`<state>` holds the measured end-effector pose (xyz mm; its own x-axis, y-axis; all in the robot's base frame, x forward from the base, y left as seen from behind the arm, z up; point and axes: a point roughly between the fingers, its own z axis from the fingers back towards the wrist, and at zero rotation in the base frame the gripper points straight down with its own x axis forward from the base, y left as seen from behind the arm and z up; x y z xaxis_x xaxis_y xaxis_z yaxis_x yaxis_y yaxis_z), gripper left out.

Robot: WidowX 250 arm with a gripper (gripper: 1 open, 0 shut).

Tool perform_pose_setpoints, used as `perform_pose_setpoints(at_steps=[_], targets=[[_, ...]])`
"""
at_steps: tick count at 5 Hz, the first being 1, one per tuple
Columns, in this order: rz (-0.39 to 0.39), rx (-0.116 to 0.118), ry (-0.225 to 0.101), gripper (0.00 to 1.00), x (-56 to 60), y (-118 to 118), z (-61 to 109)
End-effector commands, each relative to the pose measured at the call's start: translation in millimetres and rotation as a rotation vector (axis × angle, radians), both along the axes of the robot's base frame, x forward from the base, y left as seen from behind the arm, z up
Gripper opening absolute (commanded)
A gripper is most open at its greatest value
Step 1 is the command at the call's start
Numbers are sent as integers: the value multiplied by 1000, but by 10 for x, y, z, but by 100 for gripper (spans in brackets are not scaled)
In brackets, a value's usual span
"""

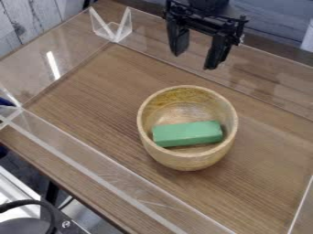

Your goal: Remove the green block from inside the brown bowl and put it on the table

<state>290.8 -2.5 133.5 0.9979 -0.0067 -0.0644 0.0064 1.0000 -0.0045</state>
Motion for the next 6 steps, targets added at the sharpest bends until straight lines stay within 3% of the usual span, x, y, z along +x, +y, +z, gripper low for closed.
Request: perform_pose_setpoints(at_steps=[1, 2, 4, 6], targets=[[-137, 2, 35, 100, -92, -47, -112], [-310, 8, 74, 100, -223, -117, -258], [-145, -64, 113, 100, -147, -274, -190], [-61, -69, 104, 100, -237, -381, -494]])
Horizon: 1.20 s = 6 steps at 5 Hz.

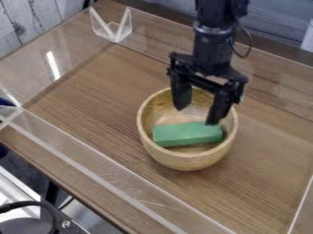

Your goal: Remove the green block from inside the brown bowl and put it on the table

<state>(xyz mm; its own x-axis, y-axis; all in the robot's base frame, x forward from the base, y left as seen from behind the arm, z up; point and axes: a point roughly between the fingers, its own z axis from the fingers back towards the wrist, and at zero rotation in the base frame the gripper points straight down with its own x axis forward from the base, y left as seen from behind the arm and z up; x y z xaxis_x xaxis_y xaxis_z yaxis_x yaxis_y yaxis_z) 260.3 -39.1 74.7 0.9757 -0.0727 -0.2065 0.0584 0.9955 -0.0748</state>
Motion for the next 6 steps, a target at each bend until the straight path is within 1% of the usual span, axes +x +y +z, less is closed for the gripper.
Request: perform_pose_setpoints(at_steps=[1, 2, 4, 6], targets=[[-112, -24, -30, 100, 25, -26, 24], [-139, -35, -20, 100, 3, -17, -36], [-171, -14, 56, 100, -11, 38, -221], [-156, -13, 102, 100, 35, 8, -260]])
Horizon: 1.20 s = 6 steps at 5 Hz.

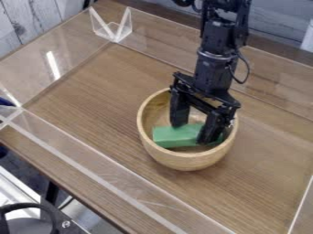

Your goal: Remove the green block from inside the brown bowl and put it on the table

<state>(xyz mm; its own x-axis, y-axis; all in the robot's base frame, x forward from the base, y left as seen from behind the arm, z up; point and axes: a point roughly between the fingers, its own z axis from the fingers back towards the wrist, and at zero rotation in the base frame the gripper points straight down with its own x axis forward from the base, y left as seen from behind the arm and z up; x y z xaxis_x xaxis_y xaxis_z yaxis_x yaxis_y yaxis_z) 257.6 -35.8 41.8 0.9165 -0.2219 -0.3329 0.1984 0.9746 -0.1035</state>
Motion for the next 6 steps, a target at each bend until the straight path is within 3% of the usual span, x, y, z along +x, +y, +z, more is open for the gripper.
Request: perform_pose_setpoints(at_steps=[1, 2, 5, 6], targets=[[-14, 16, -42, 100, 73, -48, 29], [-28, 36, -49, 100, 87, -71, -24], [-25, 10, -51, 100, 73, -57, -66], [-44, 9, -39, 100, 80, -40, -102]])
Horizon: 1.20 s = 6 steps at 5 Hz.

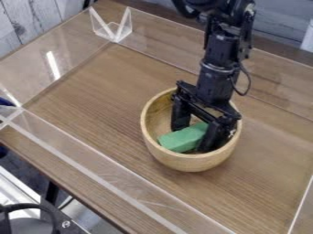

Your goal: Remove the green block from inside the brown bowl and put it on the table

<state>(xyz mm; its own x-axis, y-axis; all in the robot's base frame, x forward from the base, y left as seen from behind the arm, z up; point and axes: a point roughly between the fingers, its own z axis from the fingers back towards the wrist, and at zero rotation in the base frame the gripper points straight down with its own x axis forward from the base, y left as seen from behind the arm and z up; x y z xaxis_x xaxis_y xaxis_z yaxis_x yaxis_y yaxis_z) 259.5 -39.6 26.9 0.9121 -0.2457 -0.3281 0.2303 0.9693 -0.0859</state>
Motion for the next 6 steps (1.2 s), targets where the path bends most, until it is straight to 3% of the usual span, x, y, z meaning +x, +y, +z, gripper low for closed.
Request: perform_pose_setpoints(at_steps=[1, 3, 4, 6], targets=[[-31, -8, -17, 100, 68, 14, 14], [-57, -22, 21, 100, 158, 41, -69], [-87, -31, 39, 0, 184, 42, -84], [-123, -29, 18, 0, 192, 21, -112]])
